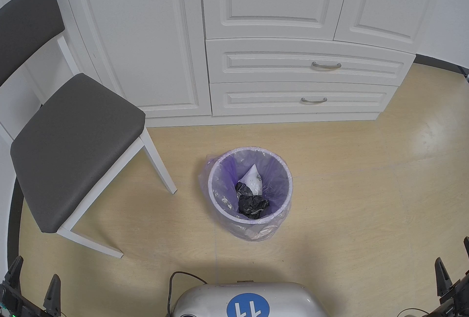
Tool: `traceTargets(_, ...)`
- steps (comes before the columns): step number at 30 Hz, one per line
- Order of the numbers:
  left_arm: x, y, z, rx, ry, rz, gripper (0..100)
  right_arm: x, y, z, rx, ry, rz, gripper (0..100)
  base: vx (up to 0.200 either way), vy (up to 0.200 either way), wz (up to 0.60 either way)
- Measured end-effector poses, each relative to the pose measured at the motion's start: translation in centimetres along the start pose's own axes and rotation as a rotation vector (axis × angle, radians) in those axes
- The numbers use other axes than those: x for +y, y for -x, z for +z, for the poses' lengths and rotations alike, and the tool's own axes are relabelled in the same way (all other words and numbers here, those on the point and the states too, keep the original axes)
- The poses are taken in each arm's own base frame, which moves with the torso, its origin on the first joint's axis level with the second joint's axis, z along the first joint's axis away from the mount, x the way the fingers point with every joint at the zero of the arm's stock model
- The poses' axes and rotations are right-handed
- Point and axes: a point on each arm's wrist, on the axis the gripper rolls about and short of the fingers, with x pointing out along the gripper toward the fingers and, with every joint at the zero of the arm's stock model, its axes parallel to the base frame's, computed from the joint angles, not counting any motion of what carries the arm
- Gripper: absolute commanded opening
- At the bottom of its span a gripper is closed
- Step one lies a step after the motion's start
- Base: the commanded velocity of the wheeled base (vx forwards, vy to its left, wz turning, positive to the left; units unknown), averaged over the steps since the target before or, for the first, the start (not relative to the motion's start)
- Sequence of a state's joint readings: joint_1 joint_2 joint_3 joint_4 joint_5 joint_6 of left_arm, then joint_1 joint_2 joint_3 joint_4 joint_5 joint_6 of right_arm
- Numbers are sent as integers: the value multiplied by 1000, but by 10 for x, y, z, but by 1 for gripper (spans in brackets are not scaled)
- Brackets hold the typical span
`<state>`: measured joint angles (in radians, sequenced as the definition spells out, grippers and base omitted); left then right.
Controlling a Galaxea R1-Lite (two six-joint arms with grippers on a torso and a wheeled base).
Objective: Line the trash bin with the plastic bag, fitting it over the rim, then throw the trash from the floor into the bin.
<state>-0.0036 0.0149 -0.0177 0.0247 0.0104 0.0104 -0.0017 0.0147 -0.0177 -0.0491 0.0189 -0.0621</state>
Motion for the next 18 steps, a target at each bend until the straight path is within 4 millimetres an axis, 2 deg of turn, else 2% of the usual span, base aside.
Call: traceTargets(18,0,0,0,0,-1,-4,100,0,0,-6,59,-68,1,100,0,0,0)
